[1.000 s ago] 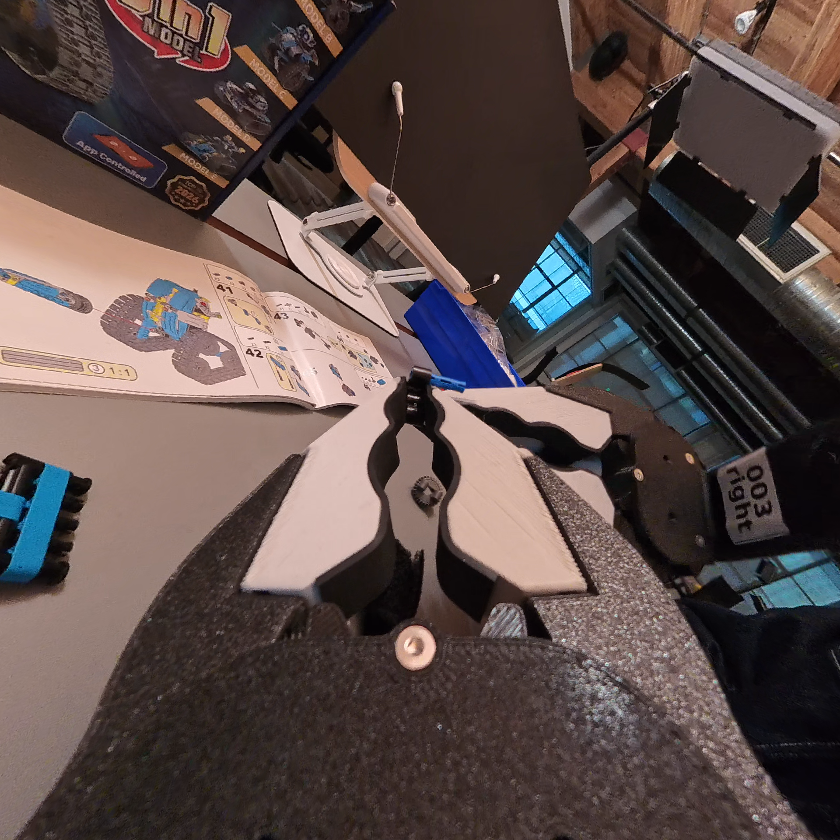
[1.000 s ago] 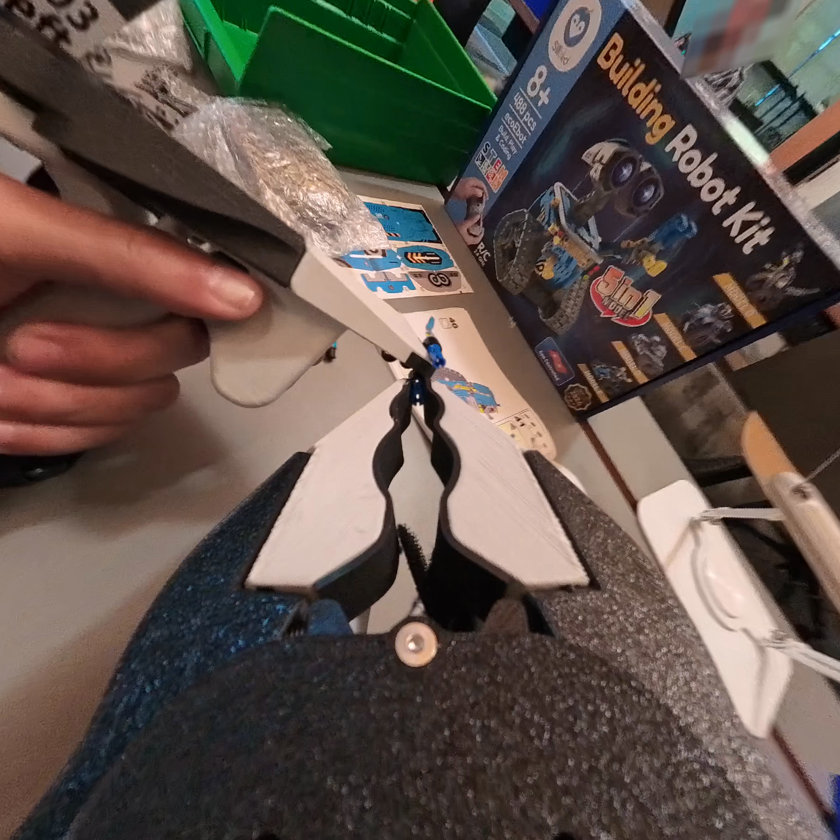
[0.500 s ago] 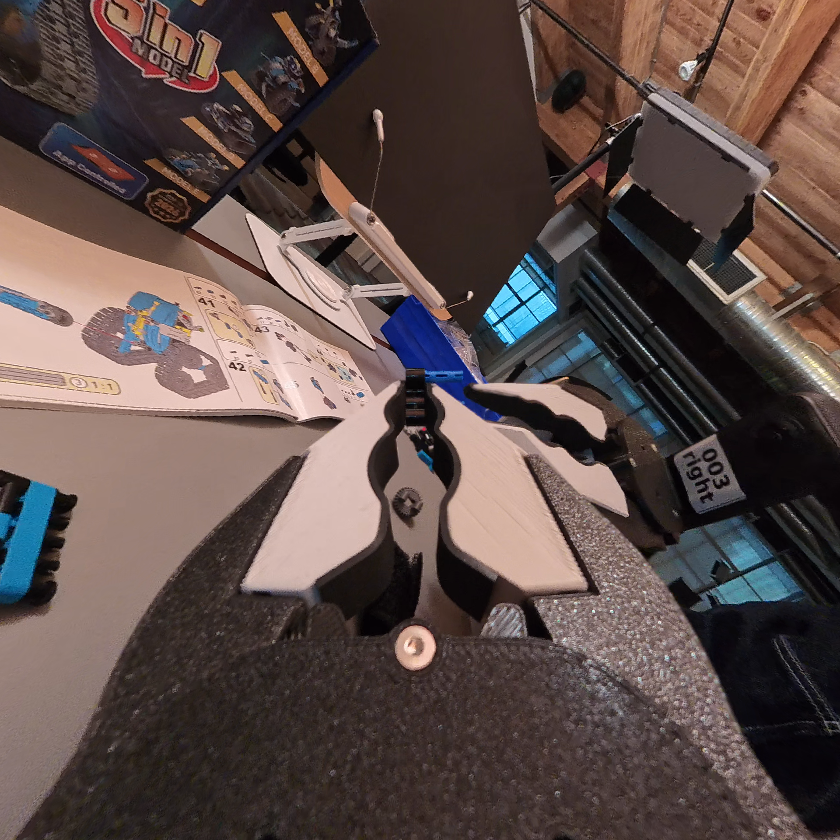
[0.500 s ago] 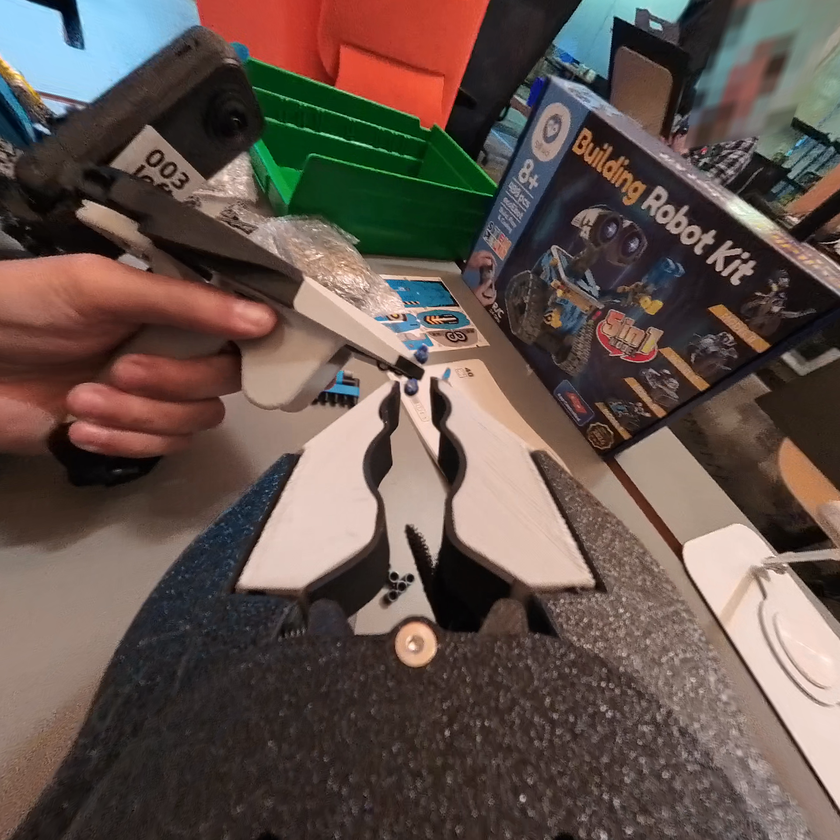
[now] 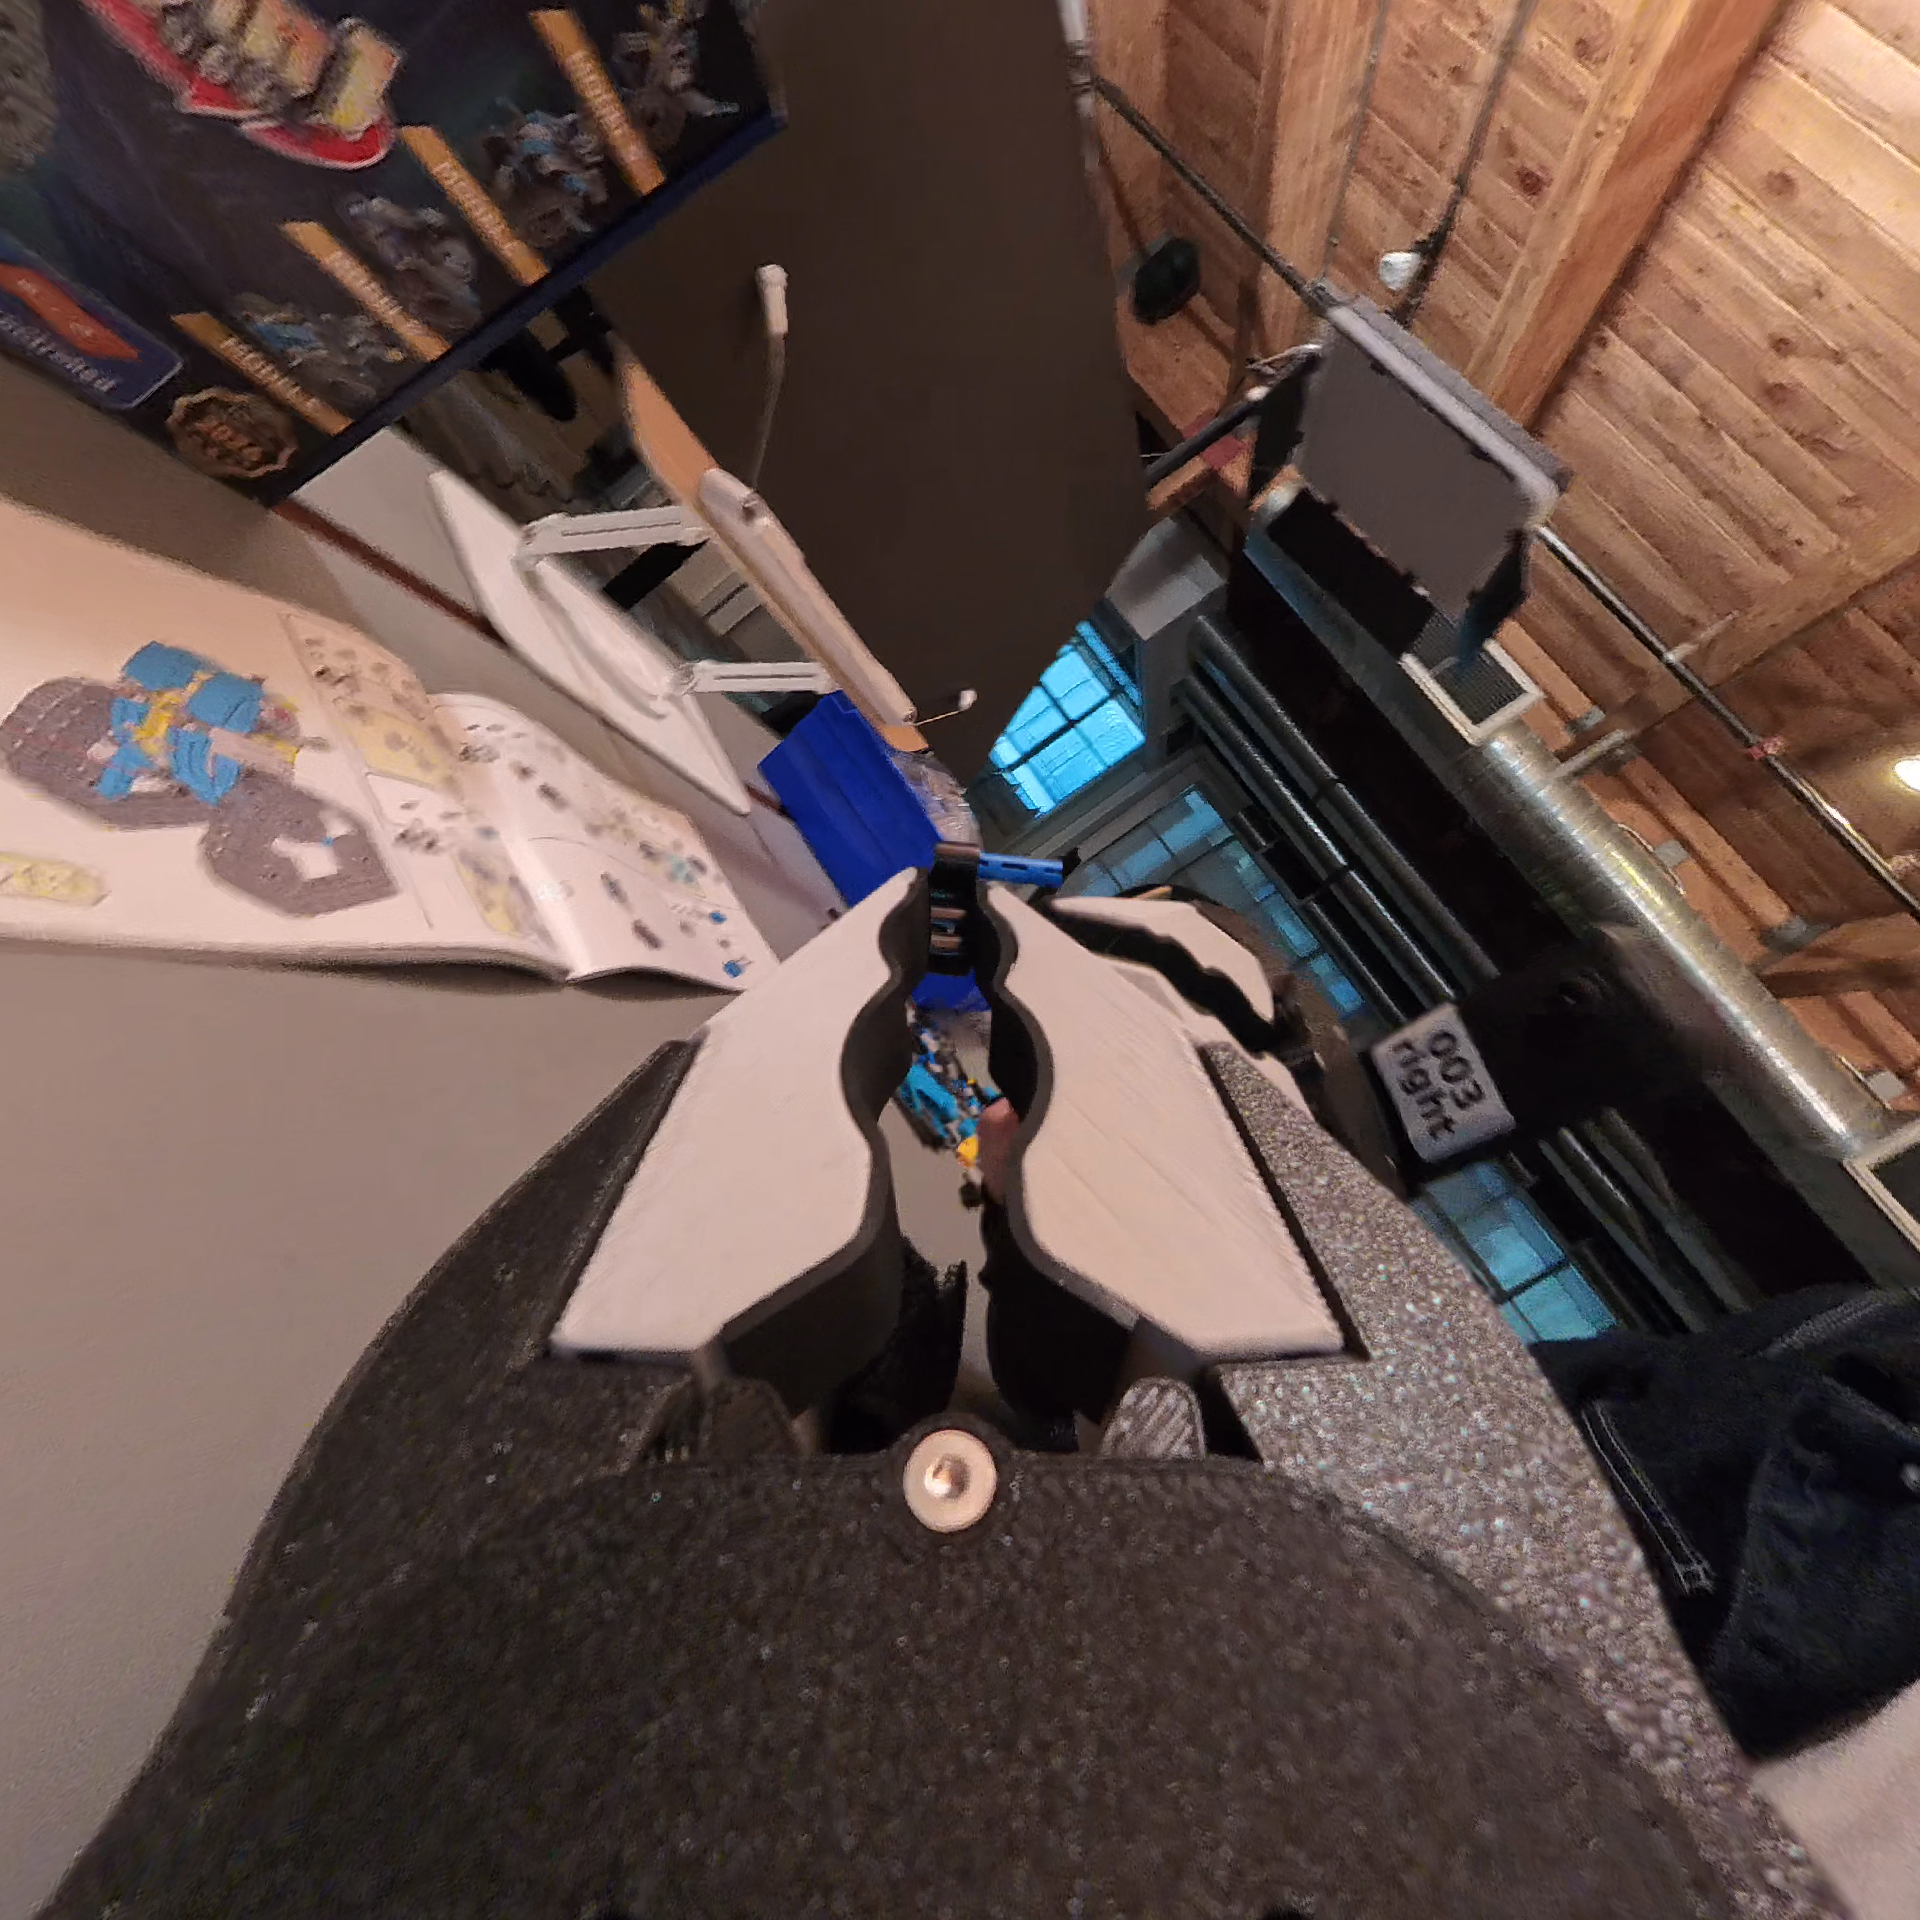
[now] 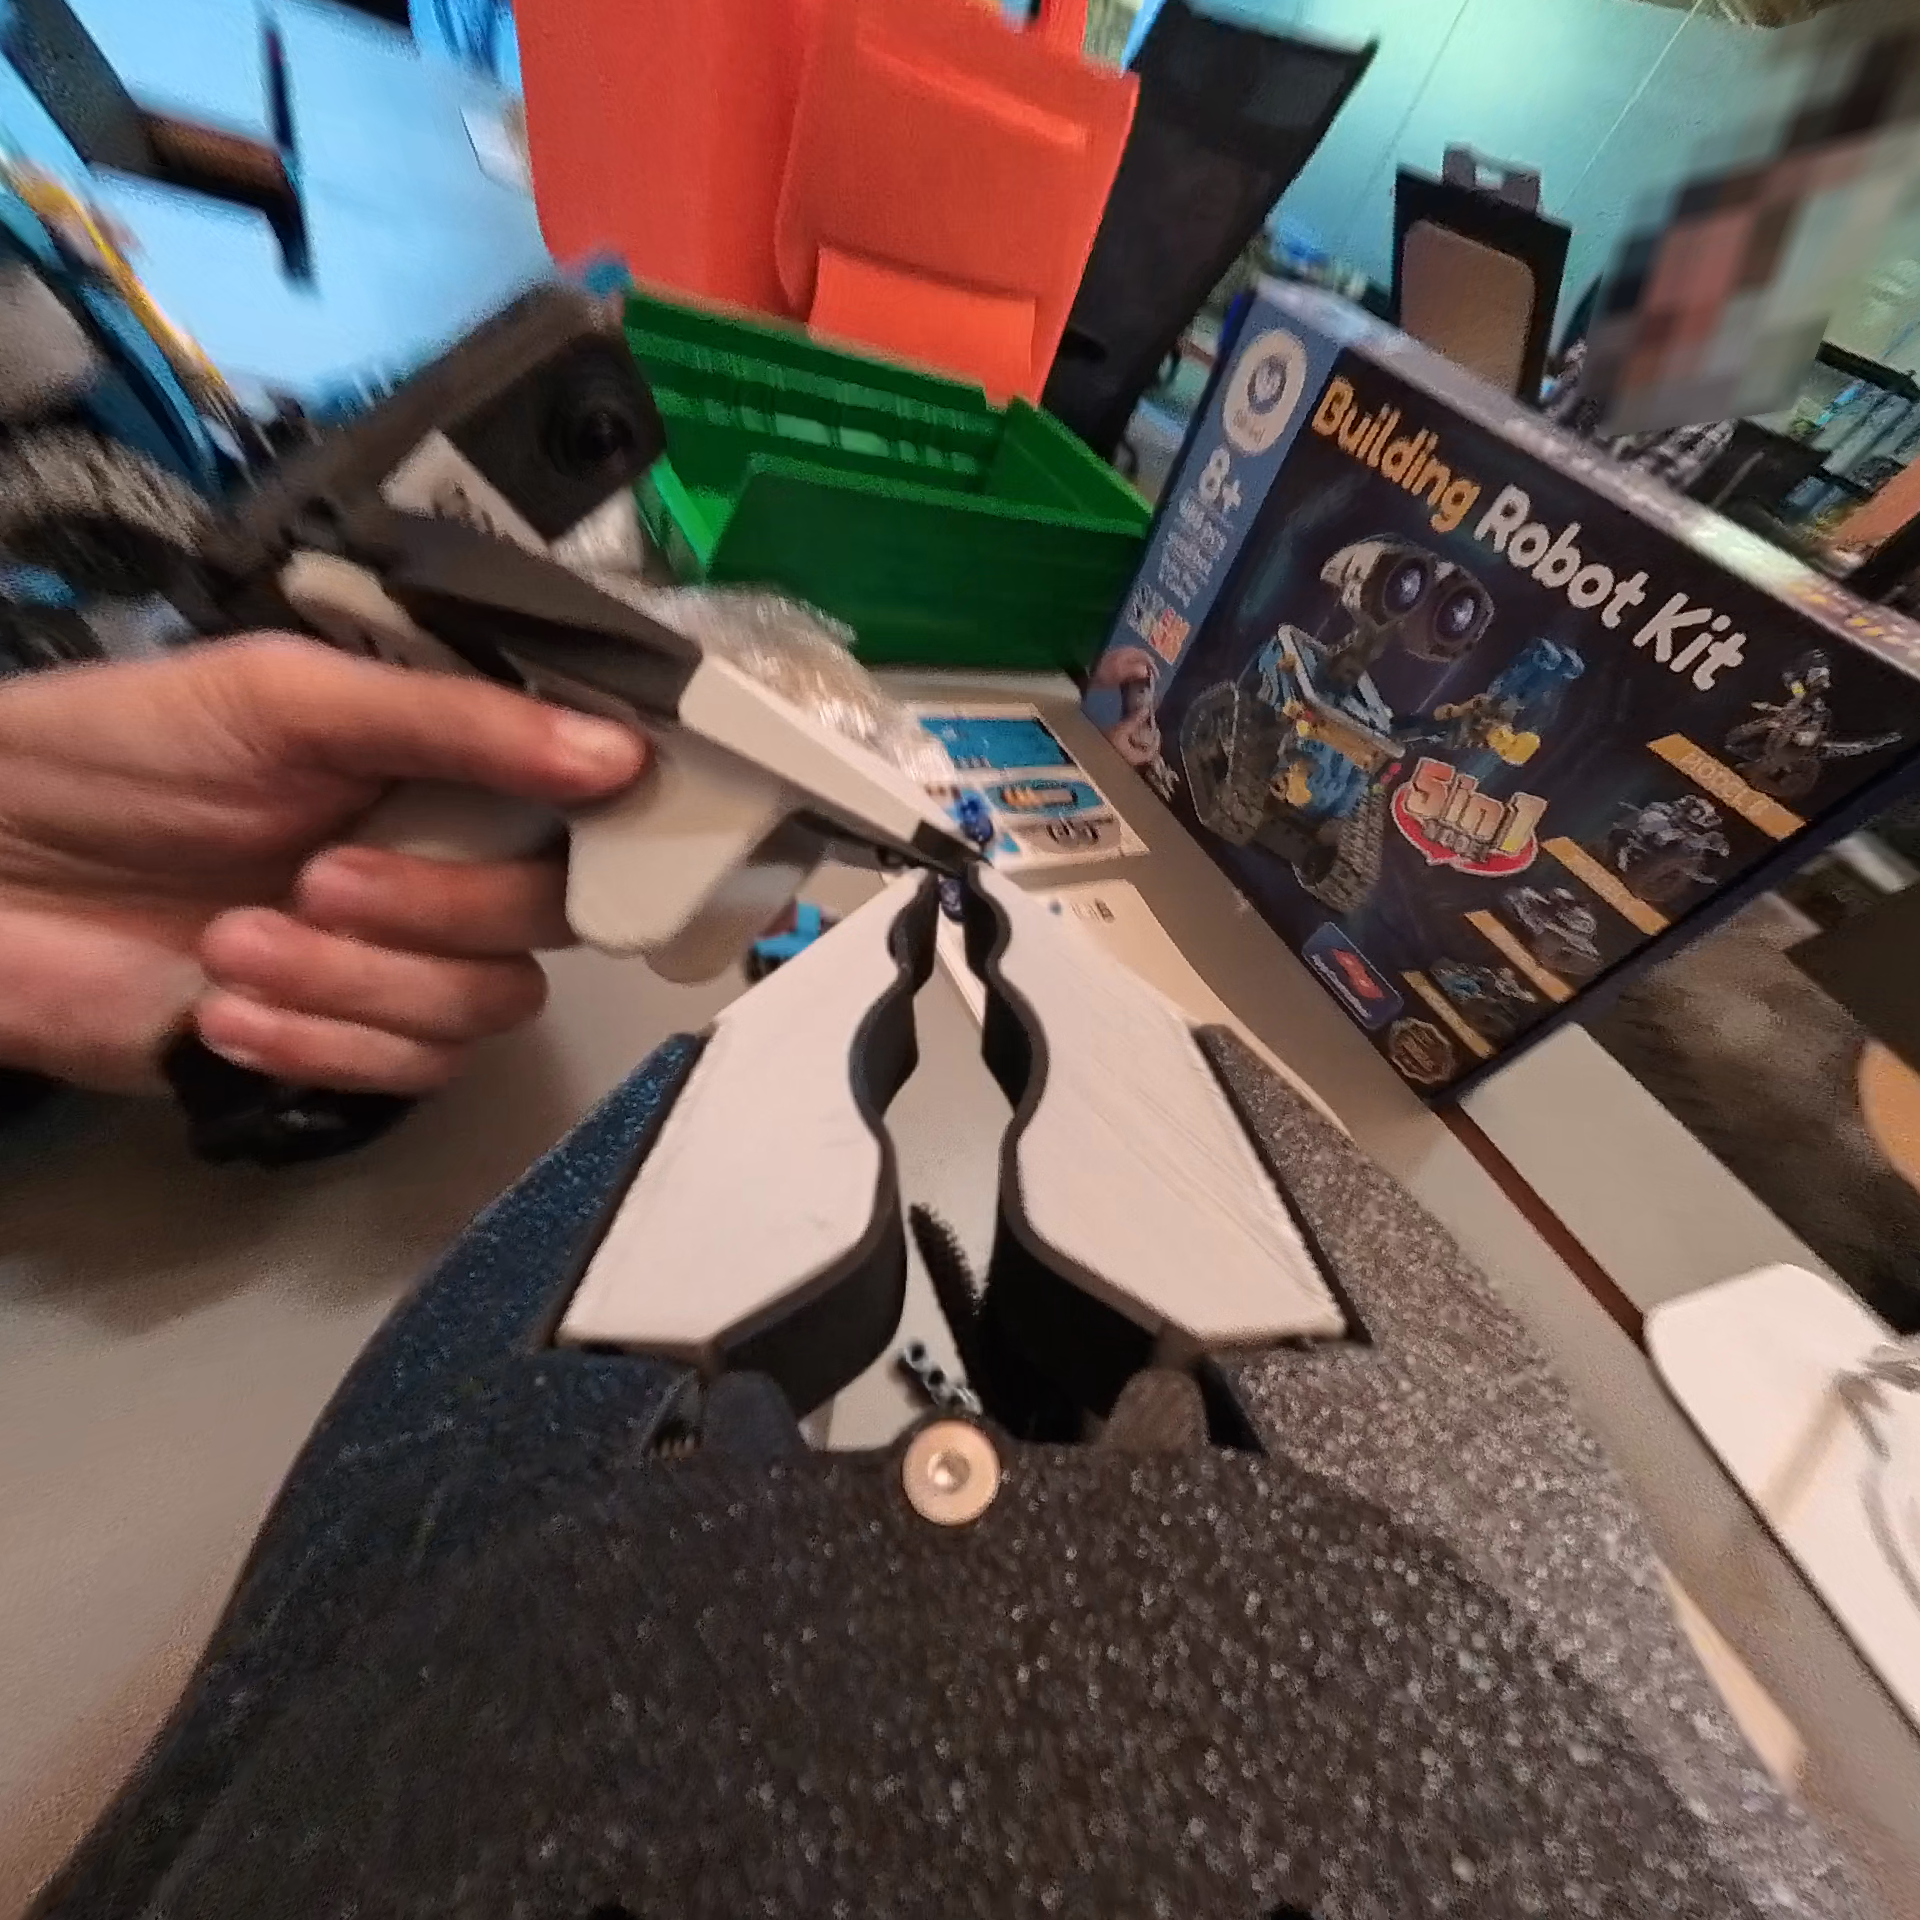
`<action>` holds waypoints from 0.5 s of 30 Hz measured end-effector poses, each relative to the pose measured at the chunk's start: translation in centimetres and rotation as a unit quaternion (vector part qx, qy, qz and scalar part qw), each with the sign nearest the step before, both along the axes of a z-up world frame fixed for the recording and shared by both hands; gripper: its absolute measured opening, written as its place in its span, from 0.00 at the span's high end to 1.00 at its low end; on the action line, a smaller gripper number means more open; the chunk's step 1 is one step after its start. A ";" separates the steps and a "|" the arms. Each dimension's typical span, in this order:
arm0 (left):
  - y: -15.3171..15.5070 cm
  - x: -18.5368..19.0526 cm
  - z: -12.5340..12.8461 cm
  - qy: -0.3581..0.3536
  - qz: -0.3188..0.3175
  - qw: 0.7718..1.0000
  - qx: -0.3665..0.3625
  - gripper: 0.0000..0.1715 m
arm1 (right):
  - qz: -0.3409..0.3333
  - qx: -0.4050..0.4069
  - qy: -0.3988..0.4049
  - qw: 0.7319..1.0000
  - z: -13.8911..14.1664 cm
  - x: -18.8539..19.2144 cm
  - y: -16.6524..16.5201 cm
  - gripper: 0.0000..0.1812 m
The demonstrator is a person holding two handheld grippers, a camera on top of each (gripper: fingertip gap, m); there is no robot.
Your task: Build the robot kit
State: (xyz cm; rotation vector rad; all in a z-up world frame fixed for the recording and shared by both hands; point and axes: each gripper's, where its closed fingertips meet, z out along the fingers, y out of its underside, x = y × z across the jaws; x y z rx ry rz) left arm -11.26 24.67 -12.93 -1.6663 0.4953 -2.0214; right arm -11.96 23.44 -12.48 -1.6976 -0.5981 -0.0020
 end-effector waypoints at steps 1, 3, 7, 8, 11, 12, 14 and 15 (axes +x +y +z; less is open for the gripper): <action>-0.4 -0.1 0.9 -0.017 -0.006 1.000 0.016 0.96 | 0.014 0.013 0.035 0.999 1.0 -0.2 -0.3 0.97; -1.1 -0.6 2.9 -0.055 -0.007 0.996 0.066 0.96 | 0.059 0.015 0.110 0.992 2.4 -0.6 -1.1 0.87; -2.9 -2.4 6.8 -0.150 -0.016 0.981 0.126 0.96 | 0.186 -0.051 0.297 0.935 4.5 -1.6 -2.8 0.75; -3.3 -2.6 7.2 -0.159 -0.017 0.977 0.140 0.96 | 0.210 -0.058 0.333 0.917 5.1 -1.7 -3.3 0.77; -4.7 -2.7 7.9 -0.172 -0.030 0.969 0.173 0.96 | 0.263 -0.085 0.402 0.873 6.1 -2.3 -4.2 0.79; -5.0 -2.7 7.9 -0.172 -0.035 0.968 0.179 0.96 | 0.281 -0.091 0.417 0.860 6.4 -2.6 -4.5 0.80; -5.1 -2.6 7.9 -0.171 -0.034 0.967 0.184 0.96 | 0.304 -0.097 0.438 0.841 6.7 -2.9 -5.0 0.80; -5.2 -2.5 7.8 -0.168 -0.037 0.968 0.185 0.96 | 0.301 -0.100 0.439 0.841 6.5 -2.9 -4.8 0.83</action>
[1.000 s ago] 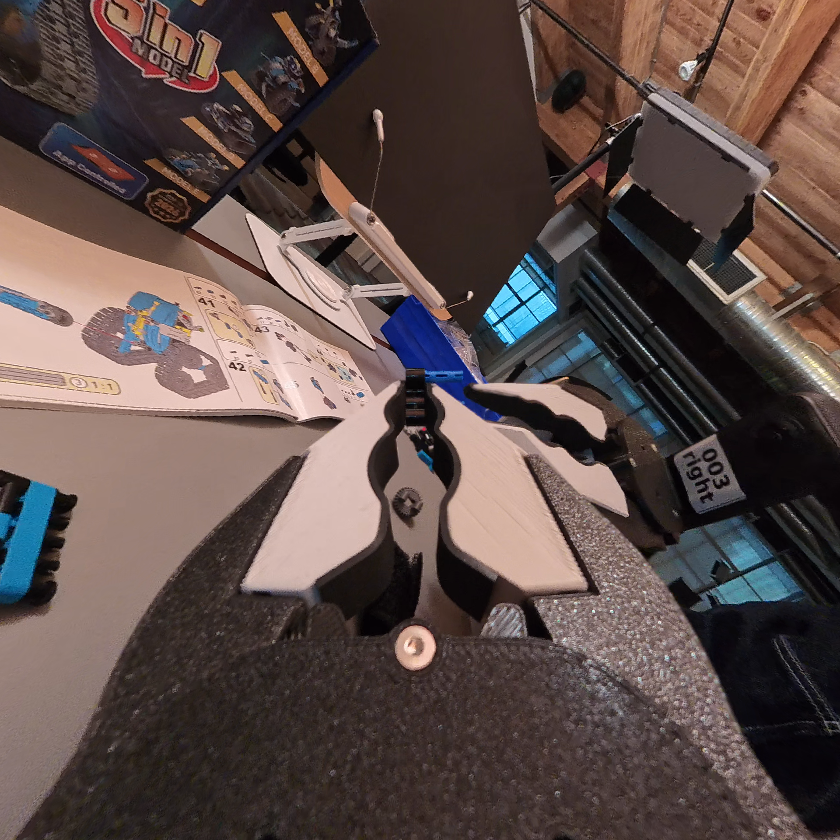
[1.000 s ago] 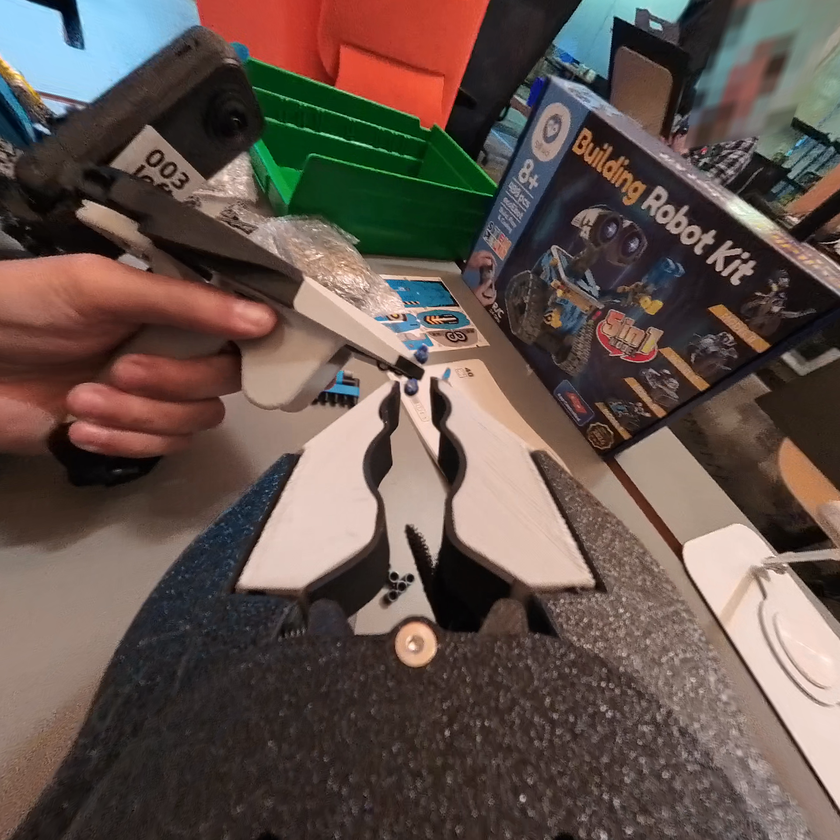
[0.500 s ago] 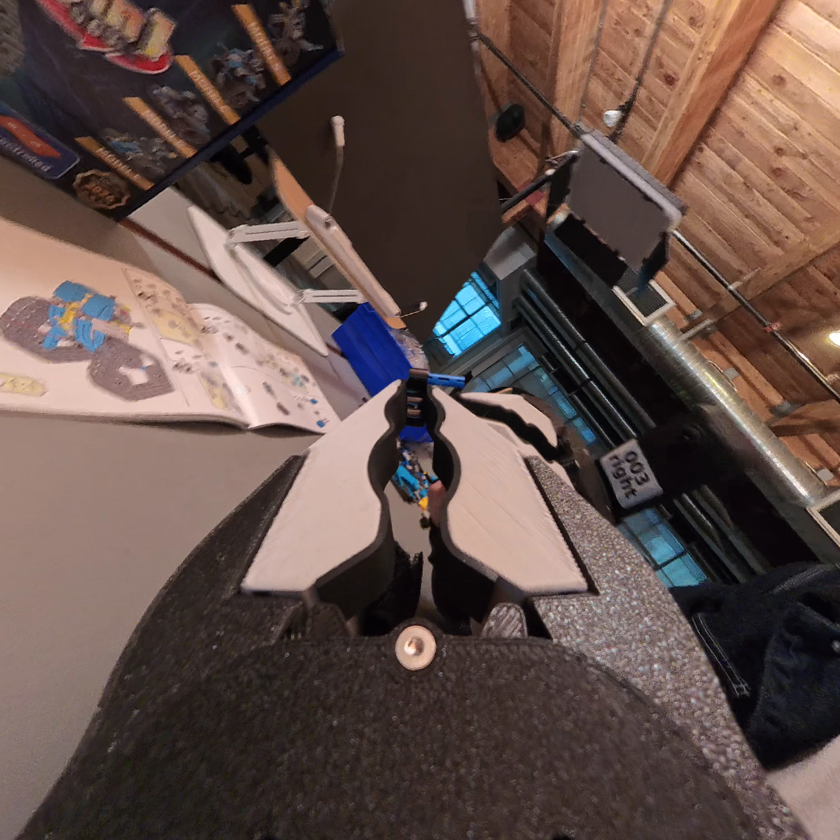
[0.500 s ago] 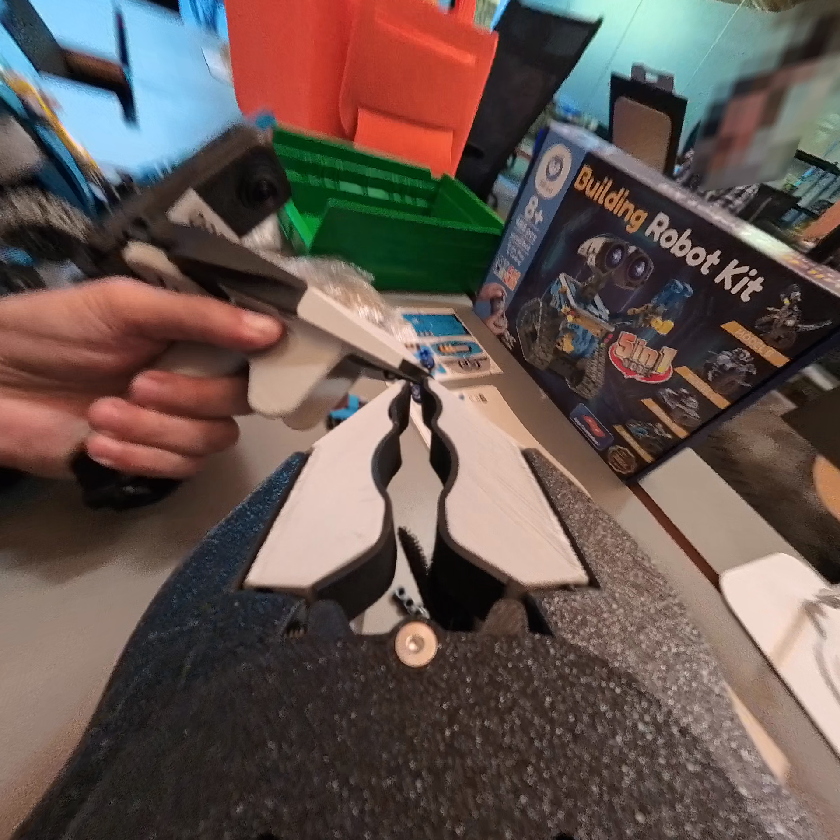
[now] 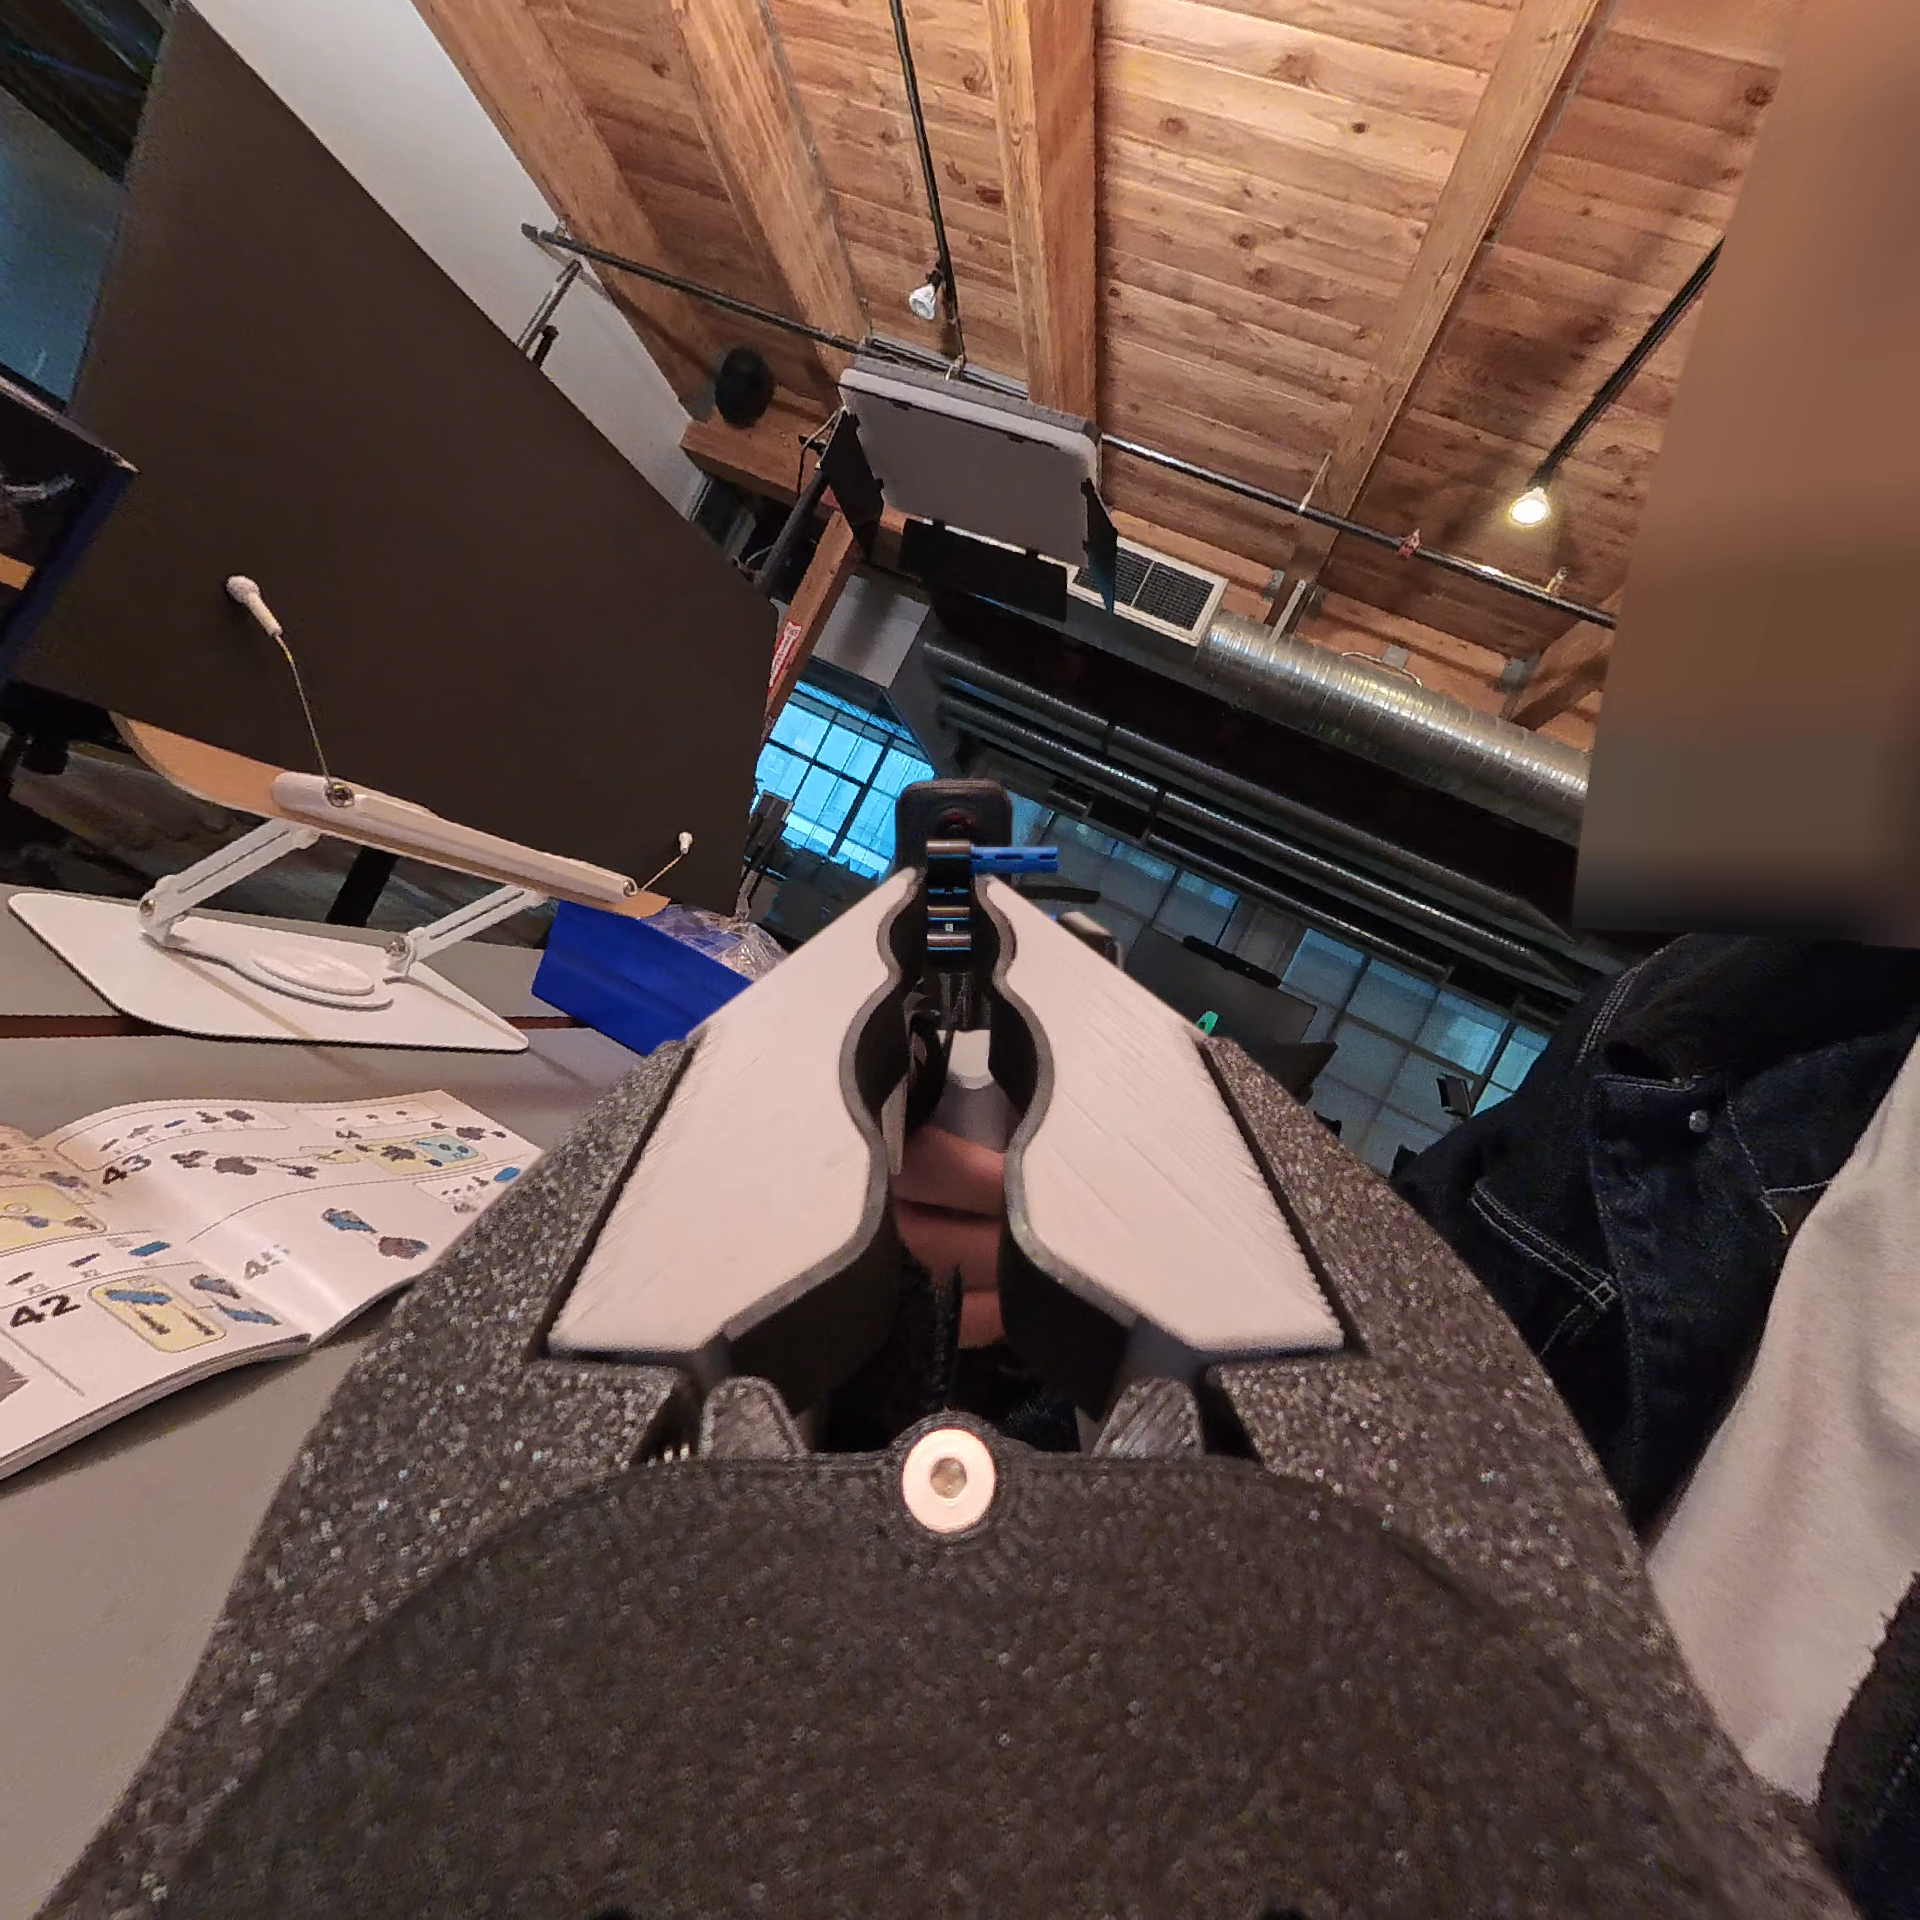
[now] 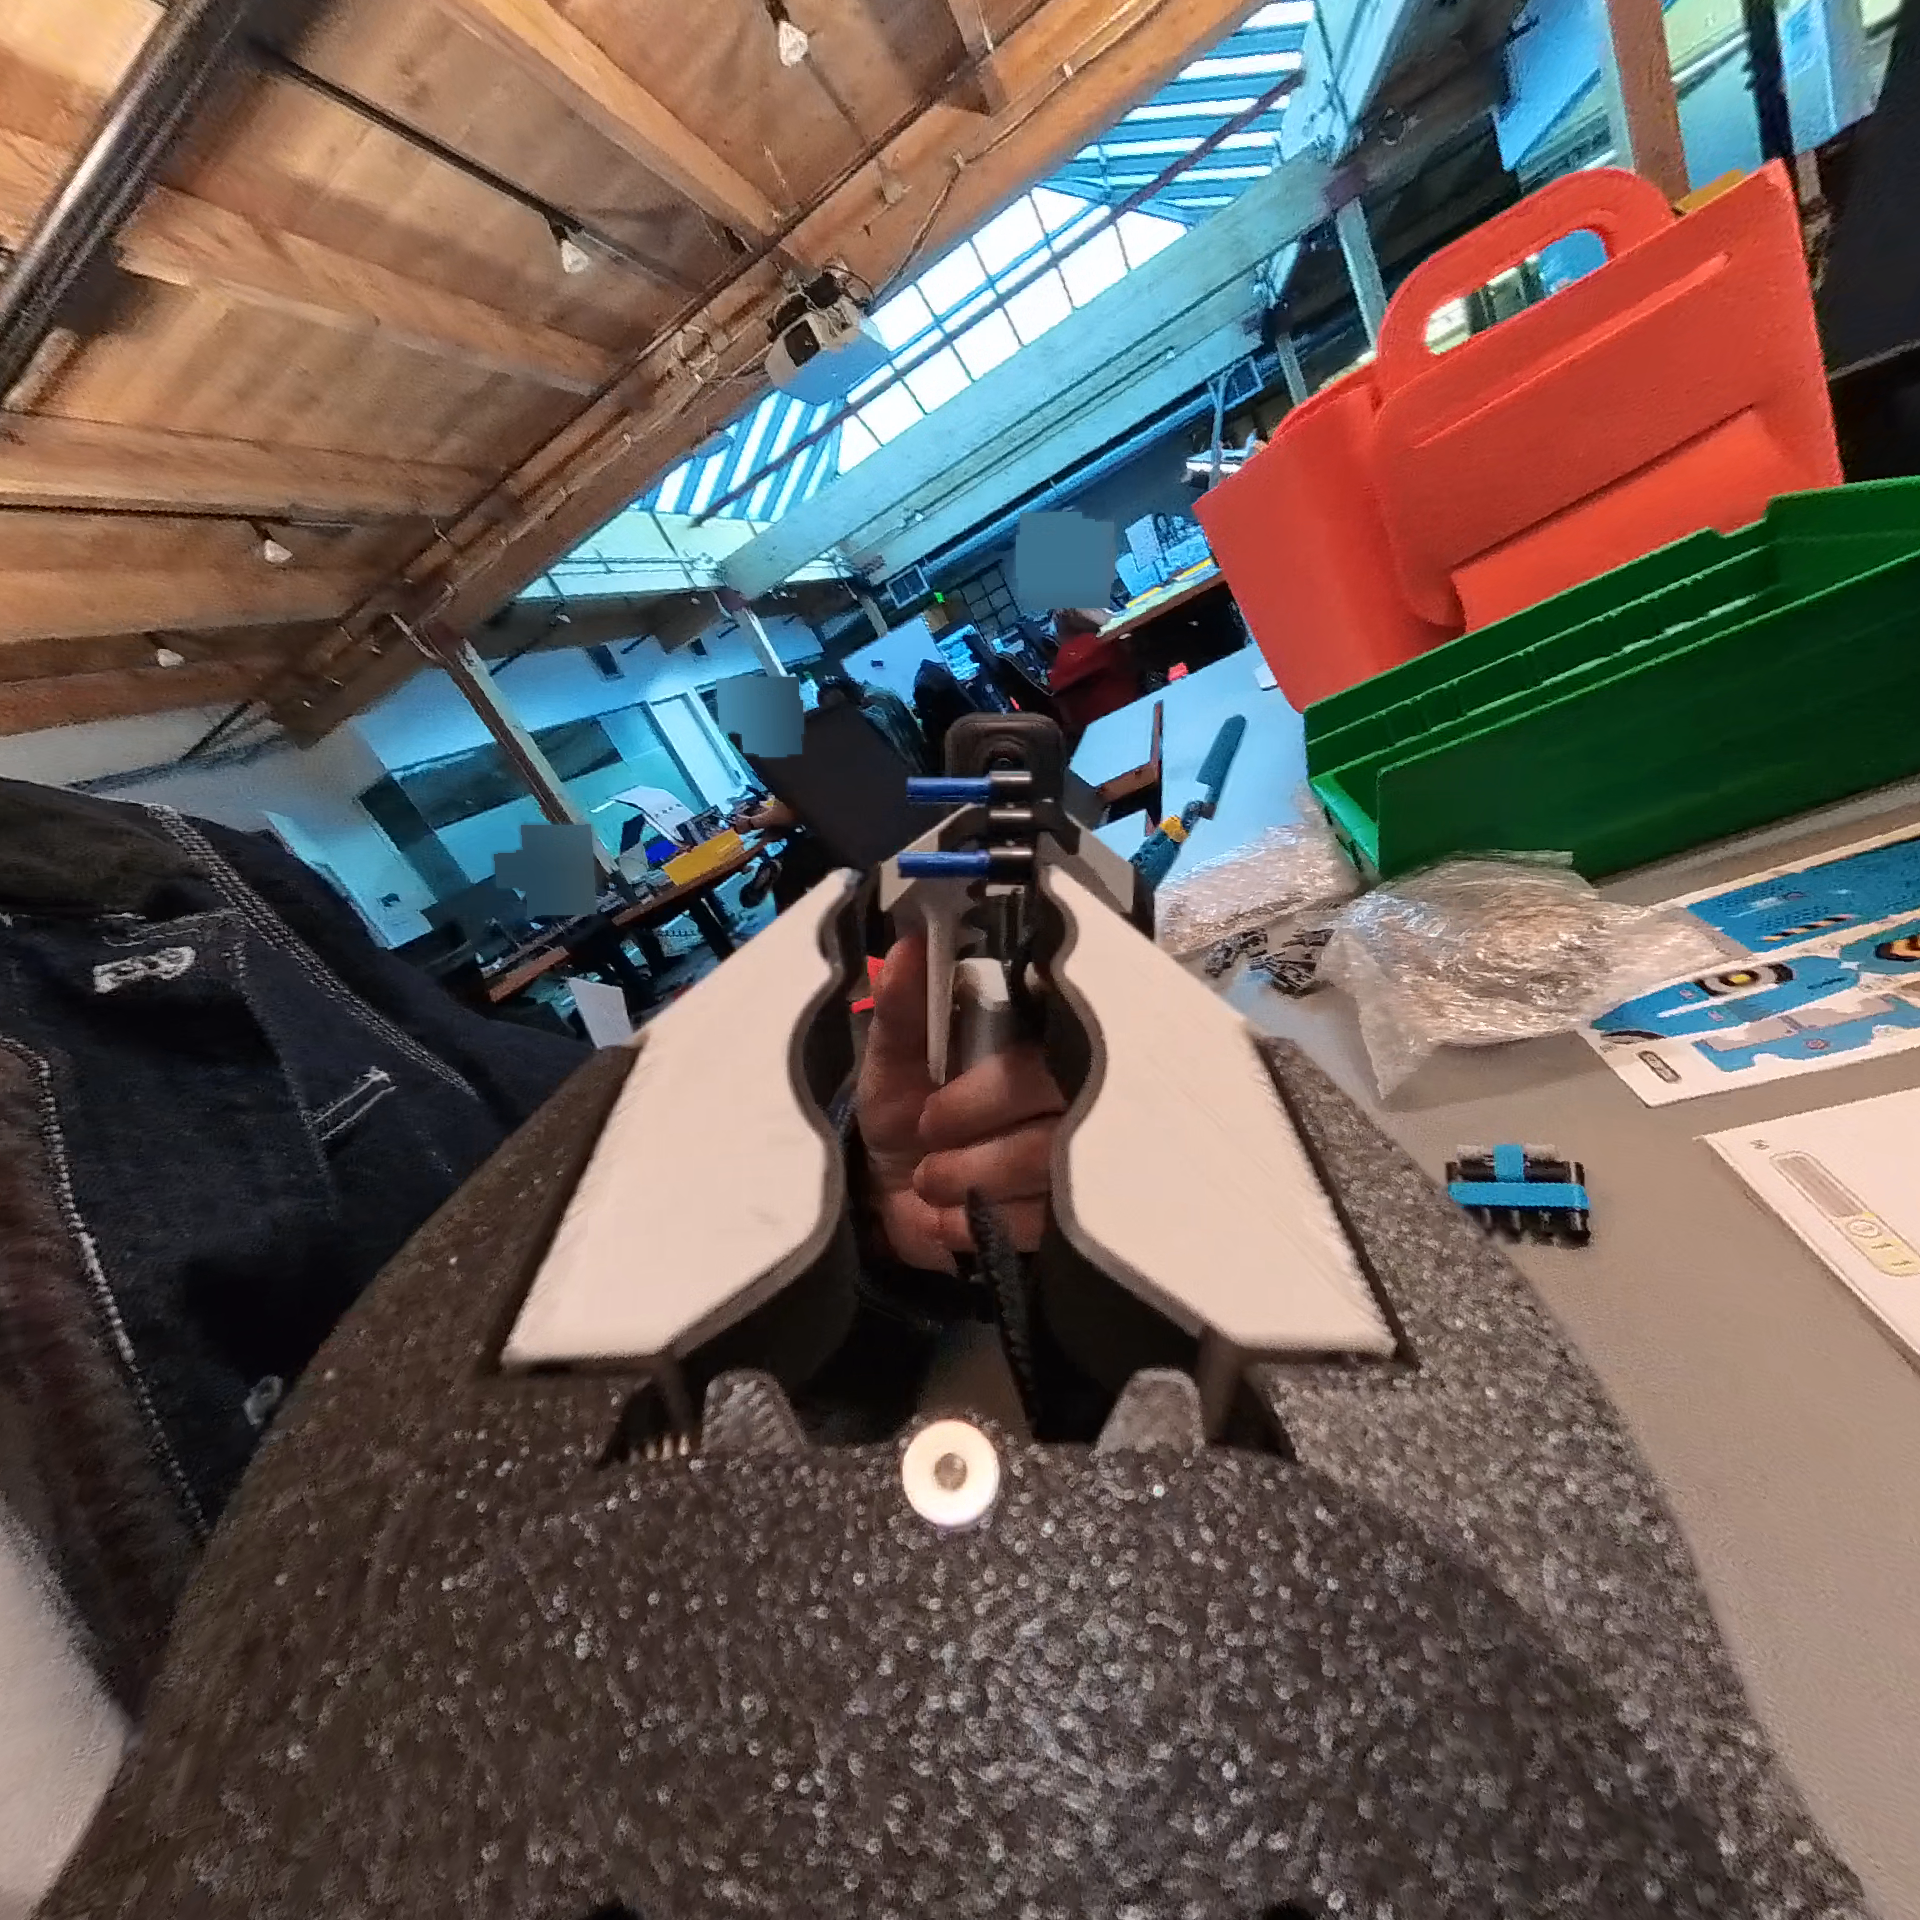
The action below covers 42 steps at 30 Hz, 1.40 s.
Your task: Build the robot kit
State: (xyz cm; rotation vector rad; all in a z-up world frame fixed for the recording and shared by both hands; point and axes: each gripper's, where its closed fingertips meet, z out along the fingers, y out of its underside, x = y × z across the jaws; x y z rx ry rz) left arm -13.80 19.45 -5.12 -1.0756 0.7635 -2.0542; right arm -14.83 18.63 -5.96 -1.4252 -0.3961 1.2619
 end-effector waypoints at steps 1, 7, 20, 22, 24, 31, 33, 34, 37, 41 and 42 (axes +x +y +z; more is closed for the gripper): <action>-0.1 0.2 -0.3 0.009 -0.001 1.000 0.001 0.96 | -0.007 -0.004 -0.007 1.000 -0.4 0.0 0.2 0.85; -0.3 0.5 -0.5 0.017 -0.006 1.000 0.000 0.96 | 0.016 -0.014 0.022 1.000 -0.5 0.2 0.2 0.86; 4.5 2.0 -4.9 0.139 0.107 0.983 -0.052 0.96 | -0.265 0.102 -0.334 0.899 -4.0 3.8 3.7 0.84; 4.3 2.1 -5.0 0.143 0.103 0.983 -0.052 0.96 | -0.286 0.124 -0.395 0.864 -4.7 3.3 3.9 0.84; 3.7 2.3 -4.8 0.141 0.092 0.985 -0.045 0.96 | -0.293 0.139 -0.404 0.856 -4.9 2.7 3.9 0.87; 2.0 2.4 -3.5 0.104 0.038 0.993 -0.050 0.84 | -0.275 0.121 -0.320 0.899 -3.6 3.5 3.6 0.97; 1.9 2.1 -2.8 0.086 0.035 0.994 -0.052 0.80 | -0.243 0.101 -0.252 0.931 -3.1 3.5 3.2 0.98; 1.9 1.9 -2.4 0.076 0.037 0.995 -0.050 0.78 | -0.228 0.080 -0.214 0.946 -3.0 3.6 3.2 0.98; 0.8 1.5 -1.4 0.049 0.006 0.998 -0.042 0.78 | -0.105 0.022 -0.027 0.994 -1.5 2.6 2.1 0.98; 0.2 1.3 -1.0 0.039 -0.003 0.999 -0.031 0.79 | -0.038 0.004 0.091 0.995 -0.3 2.5 1.3 0.98; 0.2 1.2 -0.9 0.036 0.001 0.999 -0.028 0.79 | -0.035 0.004 0.088 0.996 -0.3 2.4 1.3 0.98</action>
